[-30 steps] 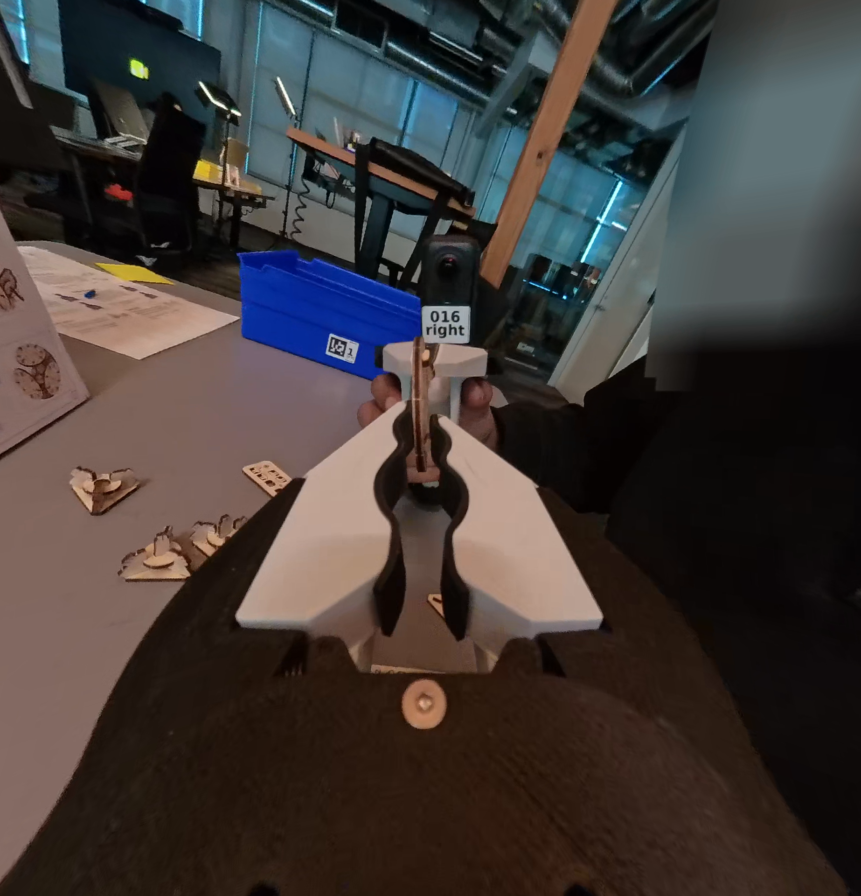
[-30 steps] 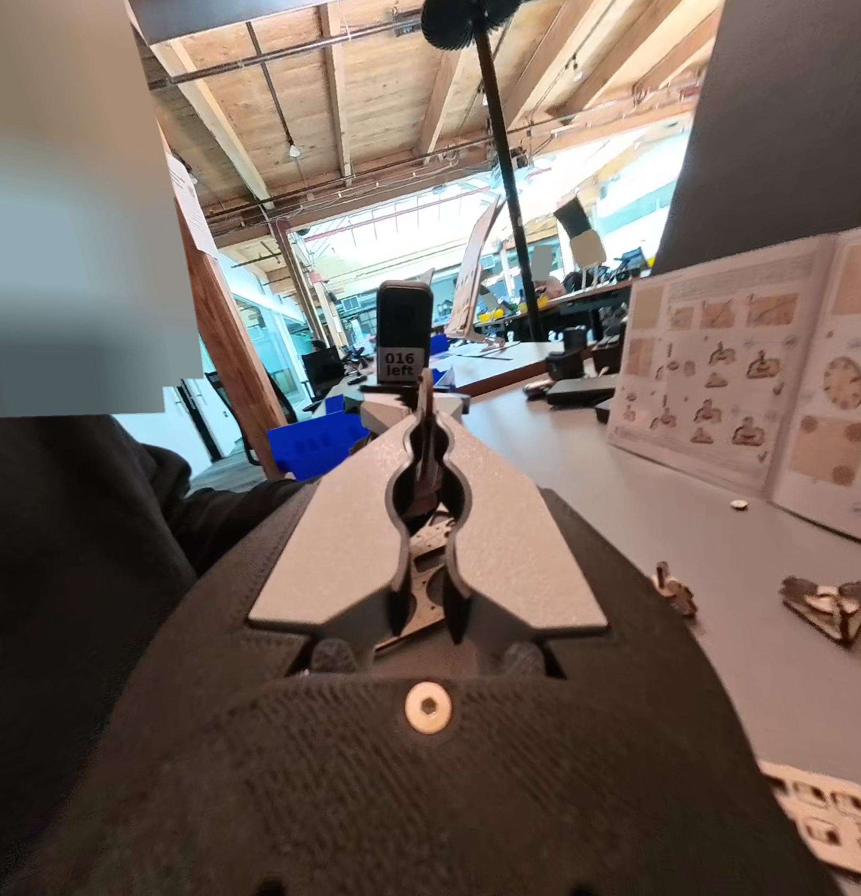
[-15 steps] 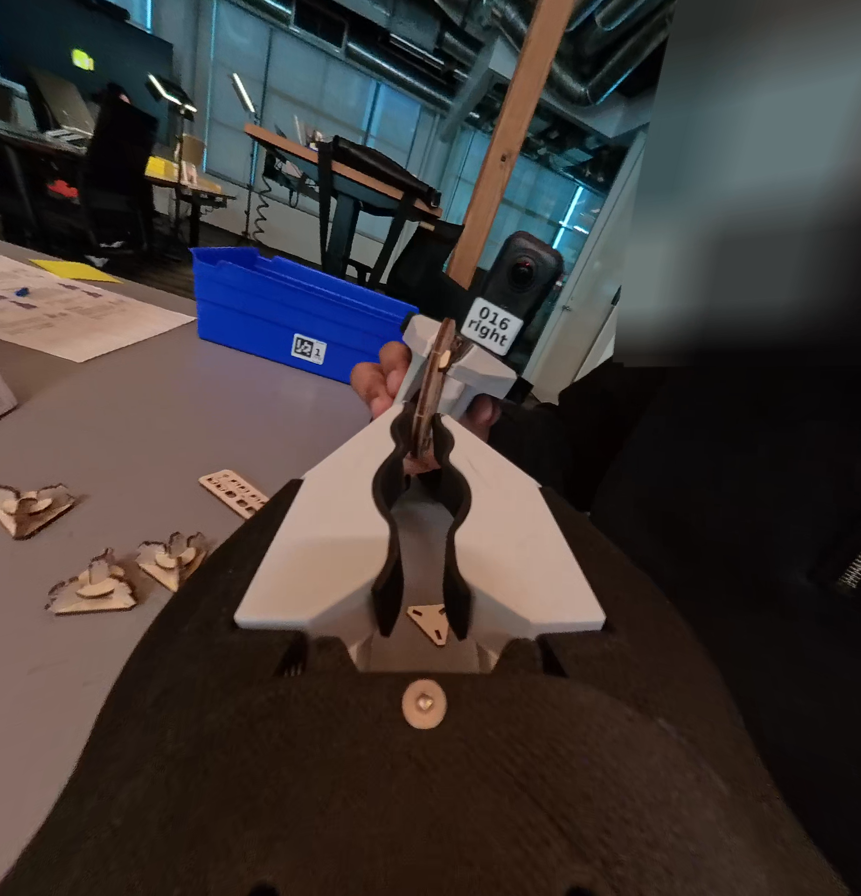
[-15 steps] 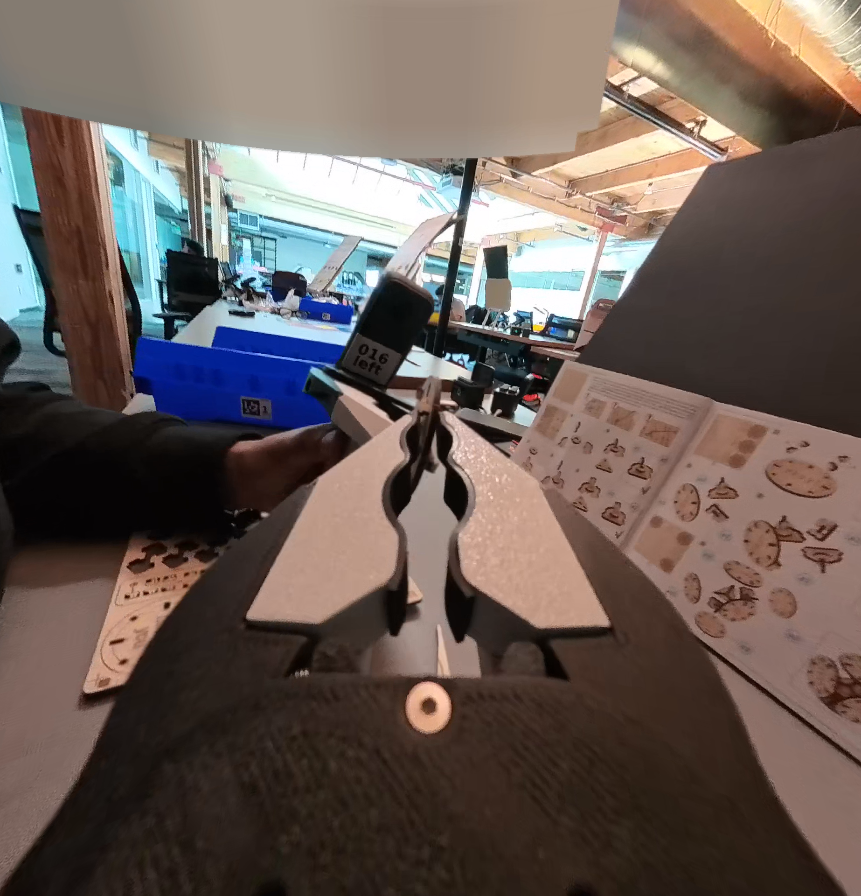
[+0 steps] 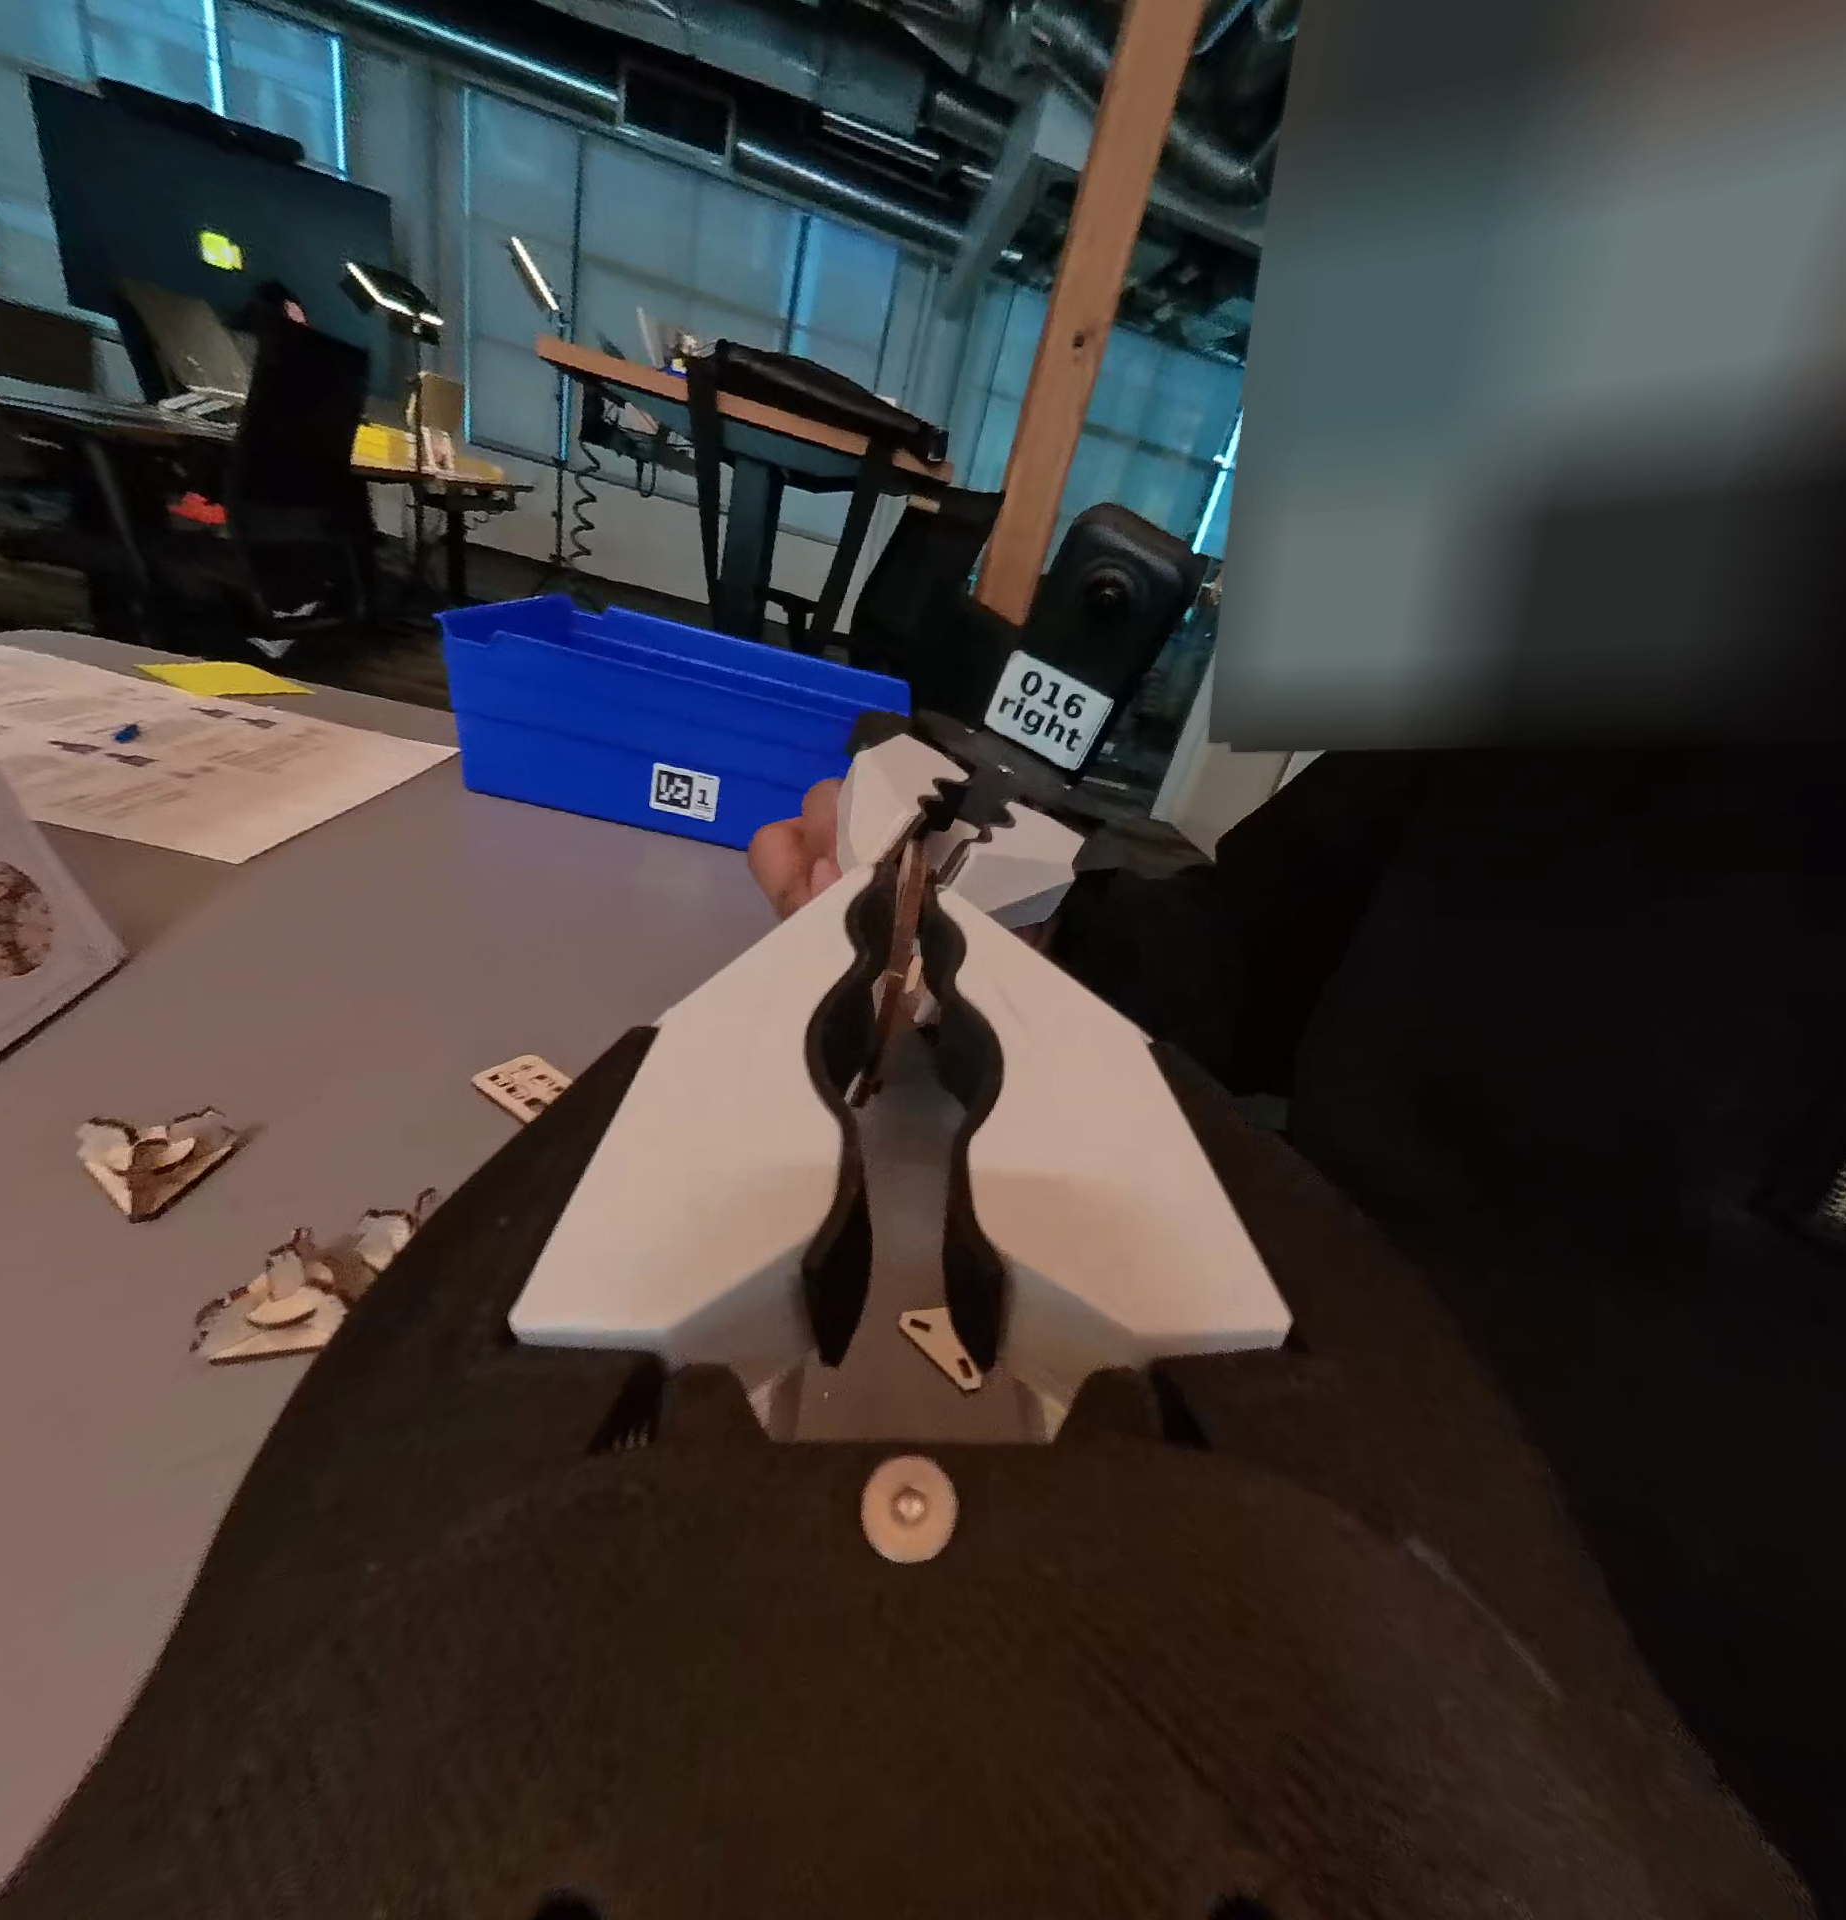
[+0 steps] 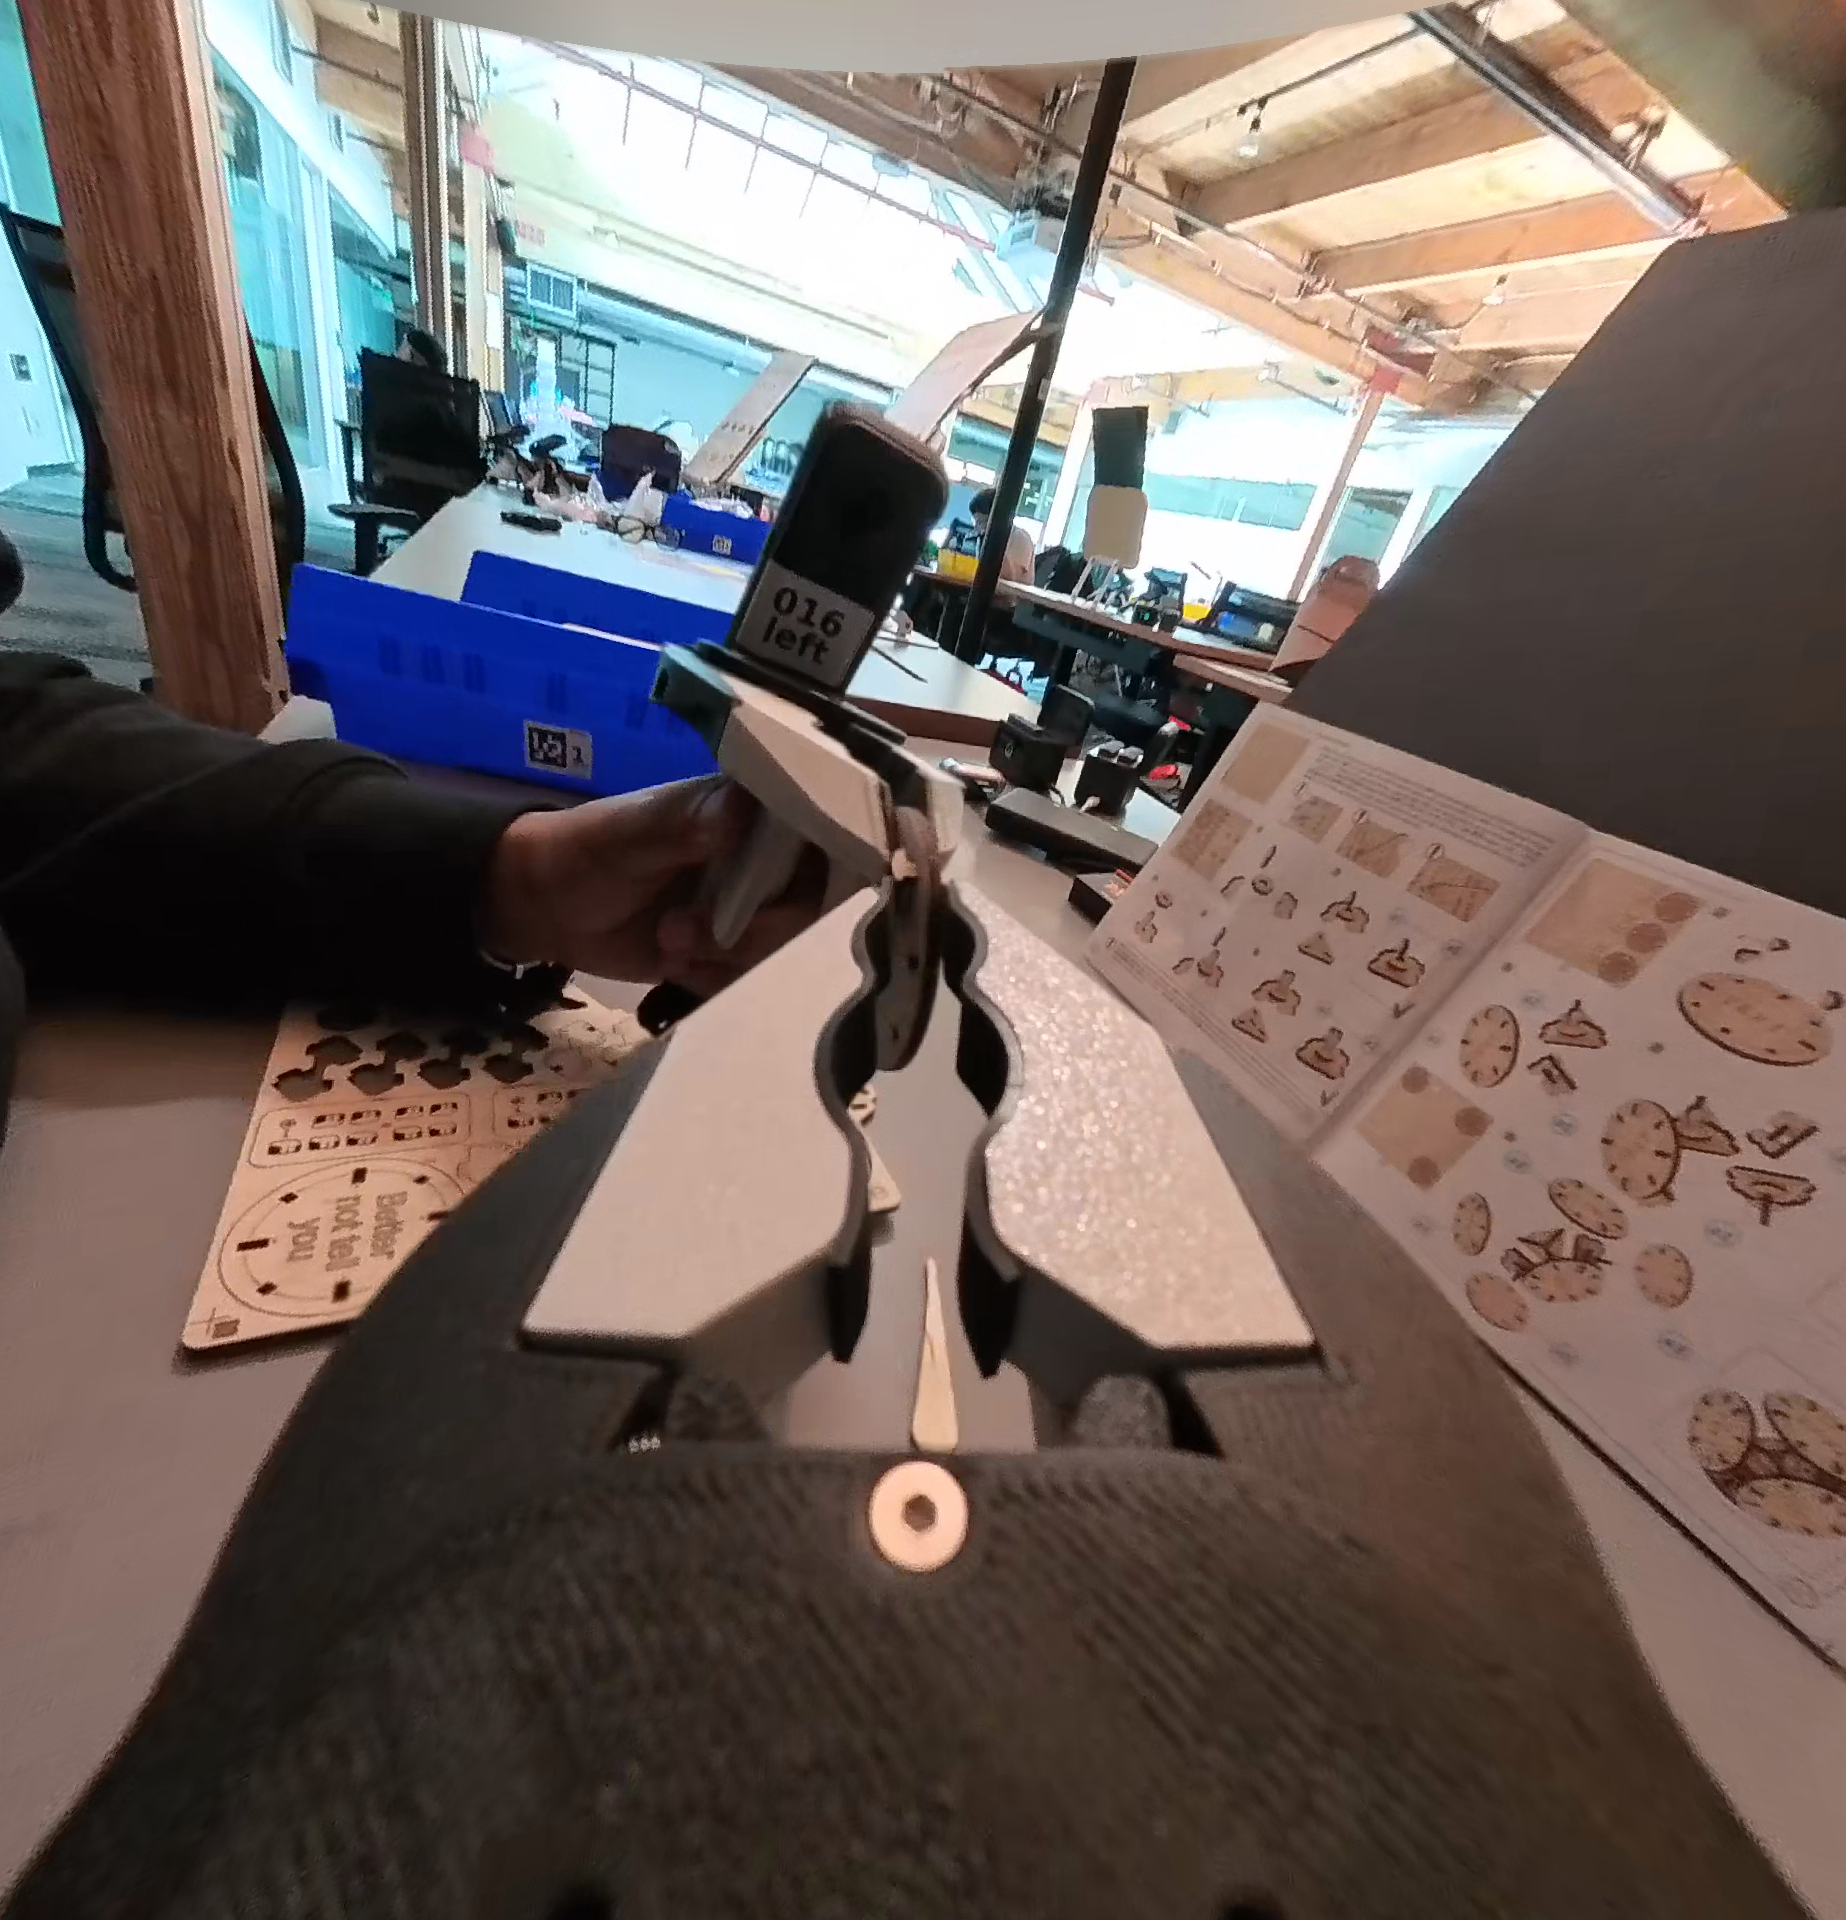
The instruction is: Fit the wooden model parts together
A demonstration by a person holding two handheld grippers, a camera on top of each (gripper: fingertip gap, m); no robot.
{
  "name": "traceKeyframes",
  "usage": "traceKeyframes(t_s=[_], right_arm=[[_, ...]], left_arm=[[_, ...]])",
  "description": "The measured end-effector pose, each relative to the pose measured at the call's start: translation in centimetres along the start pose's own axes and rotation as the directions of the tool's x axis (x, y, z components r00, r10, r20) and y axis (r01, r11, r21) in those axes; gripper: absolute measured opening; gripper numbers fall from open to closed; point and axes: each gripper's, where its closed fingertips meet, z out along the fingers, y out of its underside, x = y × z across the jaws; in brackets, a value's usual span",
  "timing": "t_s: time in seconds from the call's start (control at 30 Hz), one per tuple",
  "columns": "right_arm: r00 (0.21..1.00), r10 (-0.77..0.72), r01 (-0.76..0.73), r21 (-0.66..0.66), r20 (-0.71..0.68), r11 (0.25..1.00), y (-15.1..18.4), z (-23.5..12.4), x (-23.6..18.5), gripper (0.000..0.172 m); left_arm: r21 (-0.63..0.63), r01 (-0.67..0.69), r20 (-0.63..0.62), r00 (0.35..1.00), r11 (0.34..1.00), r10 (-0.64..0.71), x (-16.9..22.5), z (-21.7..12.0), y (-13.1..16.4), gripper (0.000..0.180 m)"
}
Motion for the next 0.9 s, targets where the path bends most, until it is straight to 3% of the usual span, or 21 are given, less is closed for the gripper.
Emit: traceKeyframes(t_s=[0.53, 0.7, 0.9], right_arm=[[0.999, -0.039, 0.041, 0.144, -0.017, 0.989, -2.2, -0.7, -0.6, 0.016], [0.999, -0.046, 0.048, 0.151, -0.020, 0.987, -2.3, -0.7, -0.7, 0.007], [0.996, -0.084, 0.088, 0.143, -0.035, 0.986, -2.4, -0.8, -0.7, 0.006]], left_arm=[[0.077, 0.158, -0.133, 0.980, 0.984, -0.147, 1.1, 0.4, -0.5, 0.001], [0.091, 0.176, -0.146, 0.976, 0.980, -0.162, 1.2, 0.3, -0.7, 0.000], [0.090, 0.186, -0.153, 0.973, 0.978, -0.171, 1.3, 0.3, -0.7, 0.000]])
